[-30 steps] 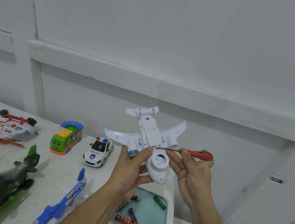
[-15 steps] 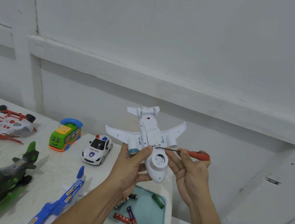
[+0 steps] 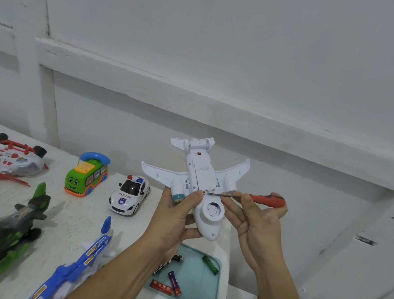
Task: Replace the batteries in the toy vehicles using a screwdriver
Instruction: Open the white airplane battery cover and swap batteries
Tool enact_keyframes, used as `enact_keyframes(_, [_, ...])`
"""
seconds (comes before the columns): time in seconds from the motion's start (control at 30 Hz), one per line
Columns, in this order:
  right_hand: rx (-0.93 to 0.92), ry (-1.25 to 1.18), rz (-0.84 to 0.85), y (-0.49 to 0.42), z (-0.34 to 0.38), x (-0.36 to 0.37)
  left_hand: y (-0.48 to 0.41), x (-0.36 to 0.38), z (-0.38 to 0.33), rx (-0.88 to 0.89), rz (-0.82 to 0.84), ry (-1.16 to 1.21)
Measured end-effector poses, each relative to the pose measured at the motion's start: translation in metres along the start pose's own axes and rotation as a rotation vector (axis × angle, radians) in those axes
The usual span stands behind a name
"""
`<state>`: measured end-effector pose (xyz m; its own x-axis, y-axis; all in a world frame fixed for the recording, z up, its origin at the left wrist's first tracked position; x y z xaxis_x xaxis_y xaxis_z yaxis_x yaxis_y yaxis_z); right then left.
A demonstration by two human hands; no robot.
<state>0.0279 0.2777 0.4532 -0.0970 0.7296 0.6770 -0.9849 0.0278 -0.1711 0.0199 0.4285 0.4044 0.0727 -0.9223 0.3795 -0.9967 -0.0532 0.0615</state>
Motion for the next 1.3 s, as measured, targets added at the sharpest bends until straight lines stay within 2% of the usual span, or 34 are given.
enact_keyframes(0.23, [-0.114,0.087,-0.023,0.004,0.005,-0.001,0.002,0.002,0.002,0.002,0.003,-0.005])
enact_keyframes(0.53, [-0.065,-0.060,-0.052,0.006,-0.003,-0.007,0.002,0.002,0.000,0.013,0.011,-0.009])
enact_keyframes(1.3, [0.046,-0.088,-0.102,0.004,-0.014,-0.013,0.004,-0.003,0.006,0.012,-0.015,-0.038])
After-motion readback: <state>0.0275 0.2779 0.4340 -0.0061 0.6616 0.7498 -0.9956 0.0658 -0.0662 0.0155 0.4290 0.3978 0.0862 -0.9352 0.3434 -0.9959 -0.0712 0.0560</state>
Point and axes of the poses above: each hand's wrist, its own y-axis away from the middle knuckle, its own x-axis out of the palm, z = x × y, the point moved 8 cm from there along -y, towards the middle knuckle, and after that the axes turned 13 degrees about -y, right-handed, at the moved point
